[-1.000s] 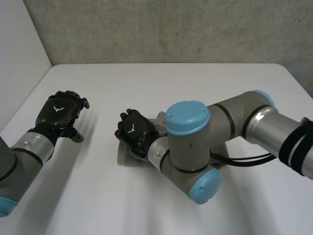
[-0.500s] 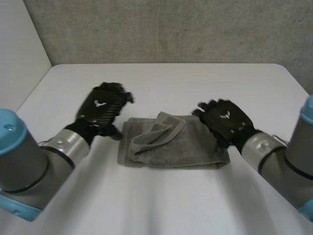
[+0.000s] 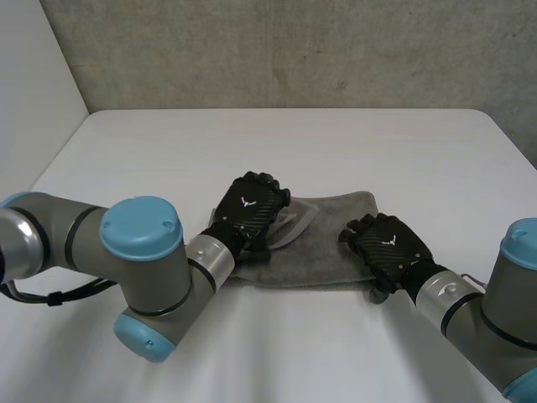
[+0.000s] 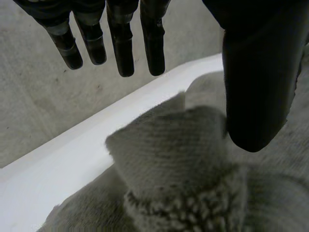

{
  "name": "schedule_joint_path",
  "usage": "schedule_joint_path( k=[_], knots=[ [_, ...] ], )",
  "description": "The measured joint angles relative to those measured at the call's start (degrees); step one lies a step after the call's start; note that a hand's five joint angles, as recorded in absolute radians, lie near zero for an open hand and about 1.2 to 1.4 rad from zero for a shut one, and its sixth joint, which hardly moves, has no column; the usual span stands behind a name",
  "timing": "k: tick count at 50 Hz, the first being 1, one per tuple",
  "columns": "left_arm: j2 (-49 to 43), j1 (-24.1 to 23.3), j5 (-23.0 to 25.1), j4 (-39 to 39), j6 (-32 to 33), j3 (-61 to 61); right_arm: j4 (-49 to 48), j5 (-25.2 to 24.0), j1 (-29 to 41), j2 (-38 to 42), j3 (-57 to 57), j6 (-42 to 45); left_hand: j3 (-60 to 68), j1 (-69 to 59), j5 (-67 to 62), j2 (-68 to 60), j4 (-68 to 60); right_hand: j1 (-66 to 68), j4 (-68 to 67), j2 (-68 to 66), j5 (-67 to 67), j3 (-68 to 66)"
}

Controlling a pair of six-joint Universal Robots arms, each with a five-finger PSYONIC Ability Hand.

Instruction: Fold the towel.

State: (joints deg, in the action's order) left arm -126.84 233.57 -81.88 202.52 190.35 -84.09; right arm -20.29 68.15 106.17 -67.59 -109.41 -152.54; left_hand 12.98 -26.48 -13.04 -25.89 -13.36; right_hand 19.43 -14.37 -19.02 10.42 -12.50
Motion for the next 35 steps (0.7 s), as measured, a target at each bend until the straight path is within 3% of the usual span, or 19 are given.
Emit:
schedule_joint_path(
  k=[8,21,28,35],
  knots=[
    [-1.0,0.8,-1.8,-0.2,0.9,0.7,-0.1,0.2,-1.1,0.5,0.0,0.2,0.0,0.0,0.0,0.0,0.0,1.8,0.0,-1.6,1.8,0.0],
    [-0.5,7.3,-11.5,1.2,1.2,0.3,-2.1,-0.1,-1.5,0.0,-1.2,0.3,0.0,0.0,0.0,0.0,0.0,12.1,0.0,-12.1,11.2,0.0],
    [-0.1,7.5,-11.9,0.9,0.9,-2.2,-4.3,-0.4,-1.5,0.0,-1.8,0.2,0.0,0.0,0.0,0.0,0.0,19.3,0.0,-19.3,18.2,0.0],
    [1.8,5.5,-11.7,0.6,0.6,-4.2,-4.9,0.0,-1.6,0.1,-1.8,0.3,0.0,0.0,0.0,0.0,0.0,34.8,0.0,-35.3,32.9,0.0]
  ],
)
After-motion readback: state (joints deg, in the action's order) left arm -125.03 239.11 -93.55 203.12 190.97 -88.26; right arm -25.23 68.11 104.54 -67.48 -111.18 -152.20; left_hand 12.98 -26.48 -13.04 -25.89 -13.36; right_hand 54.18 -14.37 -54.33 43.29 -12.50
